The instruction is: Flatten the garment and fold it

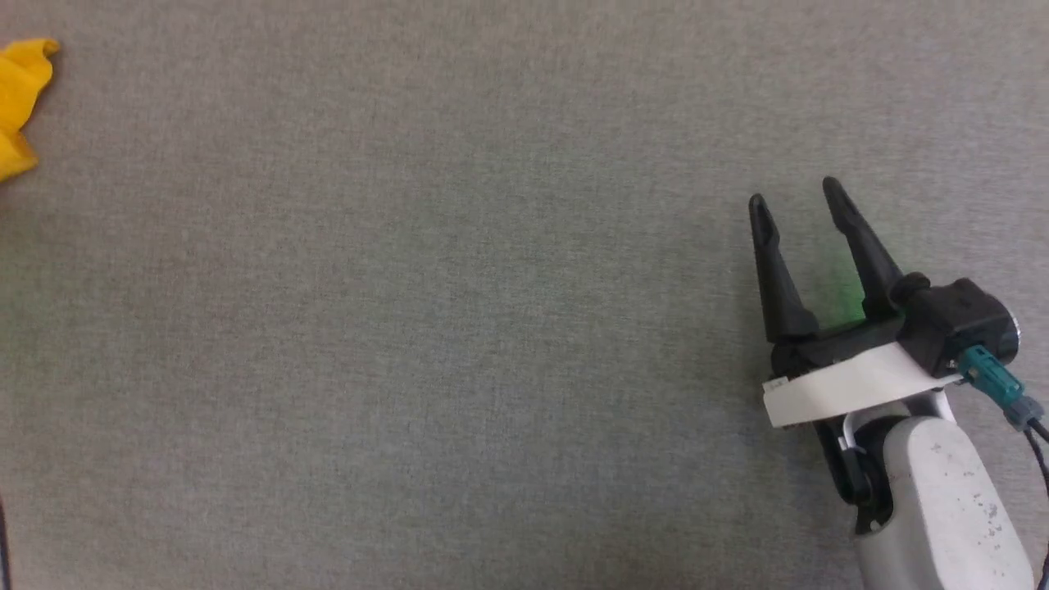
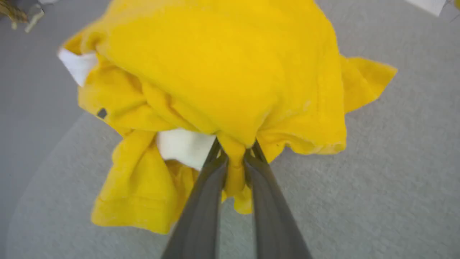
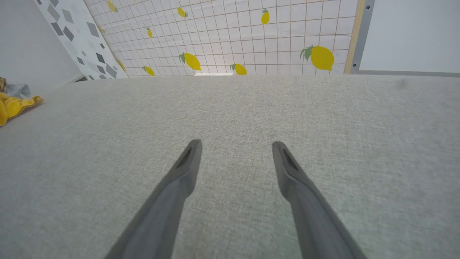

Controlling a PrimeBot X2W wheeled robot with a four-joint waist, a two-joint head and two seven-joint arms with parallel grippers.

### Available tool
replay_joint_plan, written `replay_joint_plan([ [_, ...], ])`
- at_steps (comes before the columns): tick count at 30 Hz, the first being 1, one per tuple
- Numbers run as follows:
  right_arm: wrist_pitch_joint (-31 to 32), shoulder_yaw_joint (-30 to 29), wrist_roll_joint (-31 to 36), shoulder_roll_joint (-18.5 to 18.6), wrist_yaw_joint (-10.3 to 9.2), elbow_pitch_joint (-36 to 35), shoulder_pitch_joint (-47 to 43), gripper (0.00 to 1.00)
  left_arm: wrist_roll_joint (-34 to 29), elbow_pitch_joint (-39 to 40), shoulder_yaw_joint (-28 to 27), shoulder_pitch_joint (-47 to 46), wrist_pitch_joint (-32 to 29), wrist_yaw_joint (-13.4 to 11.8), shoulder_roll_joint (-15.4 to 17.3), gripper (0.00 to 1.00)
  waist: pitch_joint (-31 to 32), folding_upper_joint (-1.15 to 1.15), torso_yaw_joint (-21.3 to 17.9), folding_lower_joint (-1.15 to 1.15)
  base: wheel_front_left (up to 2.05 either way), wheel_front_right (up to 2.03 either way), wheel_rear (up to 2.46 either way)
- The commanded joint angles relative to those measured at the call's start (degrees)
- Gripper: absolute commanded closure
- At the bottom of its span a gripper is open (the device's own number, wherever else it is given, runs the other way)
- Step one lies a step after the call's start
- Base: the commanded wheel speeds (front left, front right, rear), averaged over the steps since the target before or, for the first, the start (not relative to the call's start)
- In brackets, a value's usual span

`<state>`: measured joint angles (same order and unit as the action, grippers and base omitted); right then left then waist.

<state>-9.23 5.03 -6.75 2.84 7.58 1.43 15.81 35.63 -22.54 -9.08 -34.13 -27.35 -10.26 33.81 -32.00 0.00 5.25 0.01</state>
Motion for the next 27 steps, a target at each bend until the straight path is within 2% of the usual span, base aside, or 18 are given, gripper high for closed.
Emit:
replay_joint_plan([
  [1, -0.61, -0.05, -0.69, 0.04, -0.09, 0.66, -0.94, 0.00, -2.88, 0.23, -0.31, -0.17, 5.09, 0.19, 2.32, 1.00, 7.05, 0.00, 0.75, -0.01, 0.00, 0.00, 0.00],
  [4, -1.35, -0.29, -2.12, 0.04, -0.09, 2.38, -2.64, 0.00, -7.97, 0.24, 0.11, -1.65, 17.75, 1.31, 4.77, 1.00, 12.57, 0.00, 0.41, -0.01, 0.00, 0.00, 0.00],
  [6, -1.82, -0.87, -3.06, 0.04, -0.09, 3.45, -4.00, 0.00, -10.90, 0.28, 1.55, -2.62, 23.26, 2.26, 6.08, 1.00, 16.14, 0.00, 0.11, -0.01, 0.00, 0.00, 0.00],
  [10, -2.44, -2.42, -4.15, 0.04, -0.09, 4.97, -6.70, 0.00, -15.22, 1.72, 5.63, -5.88, 29.58, 4.17, 7.05, 1.00, 21.93, 0.00, -0.54, -0.01, 0.00, 0.00, 0.00],
  [14, -2.71, -3.72, -4.87, 0.04, -0.09, 5.51, -9.08, 0.00, -17.63, 4.41, 10.73, -10.29, 31.73, 6.54, 5.48, 1.00, 26.17, 0.00, -1.73, -0.01, 0.00, 0.00, 0.00],
  [17, -2.83, -4.13, -5.49, 0.04, -0.09, 5.71, -10.19, 0.00, -18.40, 6.66, 14.62, -13.73, 31.53, 8.30, 2.93, 1.00, 28.37, 0.00, -3.28, -0.01, 0.00, 0.00, 0.00],
  [22, -2.93, -4.17, -6.44, 0.04, -0.09, 5.76, -11.41, 0.00, -18.50, 11.07, 22.24, -17.98, 28.43, 10.45, -4.65, 1.00, 30.57, 0.00, -6.46, -0.01, 0.00, 0.00, 0.00],
  [27, -2.38, -3.94, -6.38, 0.04, -0.09, 5.27, -12.13, 0.00, -15.15, 14.45, 27.58, -16.98, 25.27, 11.77, -12.68, 1.00, 30.84, 0.00, -9.77, -0.01, 0.00, 0.00, 0.00],
])
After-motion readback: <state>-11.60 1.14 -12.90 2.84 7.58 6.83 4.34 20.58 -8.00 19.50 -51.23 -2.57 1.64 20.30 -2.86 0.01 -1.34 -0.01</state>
